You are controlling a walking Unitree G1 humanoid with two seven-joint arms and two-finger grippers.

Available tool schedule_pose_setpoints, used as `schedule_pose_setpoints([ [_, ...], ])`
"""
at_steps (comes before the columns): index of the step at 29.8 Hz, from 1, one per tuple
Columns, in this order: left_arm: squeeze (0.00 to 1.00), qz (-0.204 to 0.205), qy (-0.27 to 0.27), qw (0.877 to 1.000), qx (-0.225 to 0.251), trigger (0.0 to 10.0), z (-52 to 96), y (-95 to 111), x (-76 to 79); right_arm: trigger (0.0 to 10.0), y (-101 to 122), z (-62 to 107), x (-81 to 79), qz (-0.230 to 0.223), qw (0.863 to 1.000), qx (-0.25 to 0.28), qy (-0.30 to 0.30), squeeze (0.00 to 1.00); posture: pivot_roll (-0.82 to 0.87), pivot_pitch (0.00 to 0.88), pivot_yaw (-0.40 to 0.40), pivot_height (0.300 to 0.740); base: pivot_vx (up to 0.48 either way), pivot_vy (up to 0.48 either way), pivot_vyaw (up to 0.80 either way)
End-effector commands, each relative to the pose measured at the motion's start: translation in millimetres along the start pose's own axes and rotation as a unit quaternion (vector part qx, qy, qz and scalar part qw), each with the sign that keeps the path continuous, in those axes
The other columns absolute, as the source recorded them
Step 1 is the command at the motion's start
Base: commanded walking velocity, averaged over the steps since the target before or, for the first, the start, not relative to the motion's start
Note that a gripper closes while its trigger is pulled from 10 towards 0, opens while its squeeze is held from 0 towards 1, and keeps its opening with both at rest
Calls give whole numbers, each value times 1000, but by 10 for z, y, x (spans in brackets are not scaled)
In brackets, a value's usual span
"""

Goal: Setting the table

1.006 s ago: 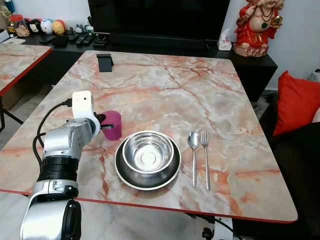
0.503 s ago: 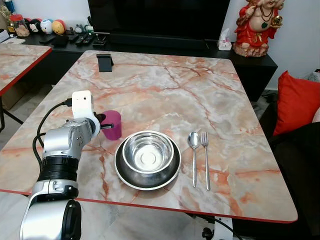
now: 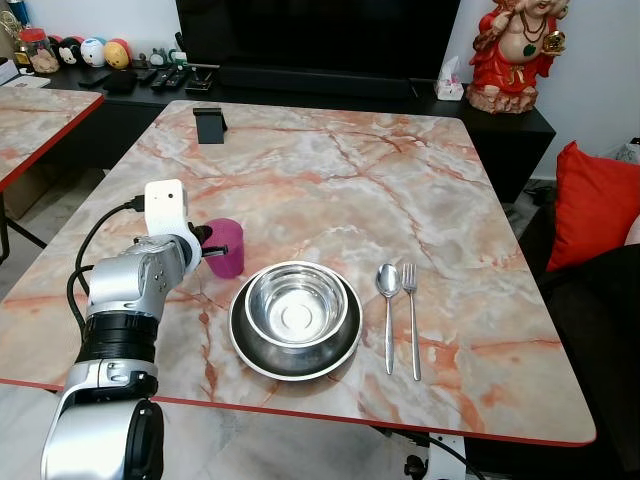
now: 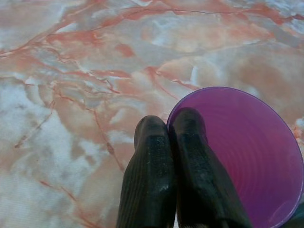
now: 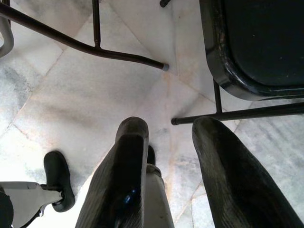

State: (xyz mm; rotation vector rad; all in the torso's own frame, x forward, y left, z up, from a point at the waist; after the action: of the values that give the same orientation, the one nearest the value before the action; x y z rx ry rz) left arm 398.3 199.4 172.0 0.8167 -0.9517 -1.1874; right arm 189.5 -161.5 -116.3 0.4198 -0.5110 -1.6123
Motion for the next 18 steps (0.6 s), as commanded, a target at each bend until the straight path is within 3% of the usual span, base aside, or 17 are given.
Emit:
schedule_pose_setpoints([
  [1, 478, -2, 0, 1000, -1, 10000, -2, -10, 15, 10000, -11, 0, -1, -2, 1000, -5, -1, 0, 69, 0, -41, 731, 0, 0, 0],
  [15, 482, -8, 4, 1000, -8, 10000, -2, -42, 12, 10000, -20, 1, -5, -1, 1000, -6, -1, 0, 69, 0, -39, 731, 0, 0, 0],
  [16, 647, -8, 4, 1000, -7, 10000, -1, -42, 13, 10000, -22, 1, -6, -2, 1000, -7, -1, 0, 69, 0, -39, 731, 0, 0, 0],
  [17, 647, -8, 4, 1000, -7, 10000, 0, -41, 14, 10000, -23, 2, -6, -2, 1000, -7, -1, 0, 69, 0, -39, 731, 0, 0, 0],
  [18, 839, -8, 5, 1000, -7, 10000, 1, -42, 12, 10000, -25, 2, -7, -2, 1000, -7, -1, 0, 68, 0, -37, 731, 0, 0, 0],
])
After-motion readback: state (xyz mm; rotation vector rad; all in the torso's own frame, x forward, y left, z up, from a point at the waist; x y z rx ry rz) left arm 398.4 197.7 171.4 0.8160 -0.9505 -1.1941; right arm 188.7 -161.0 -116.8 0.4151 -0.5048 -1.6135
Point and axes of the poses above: a point about 5 cm out from each wrist's last joint towards the gripper, its own z axis pointing back from the gripper into the wrist, its own y axis along the axis of the wrist's last joint, x = y × z, the point moved 3 cm from there along -z, pointing out of the wrist towards the gripper, and after that the axes turned 4 degrees about z, right-handed, at the moved point
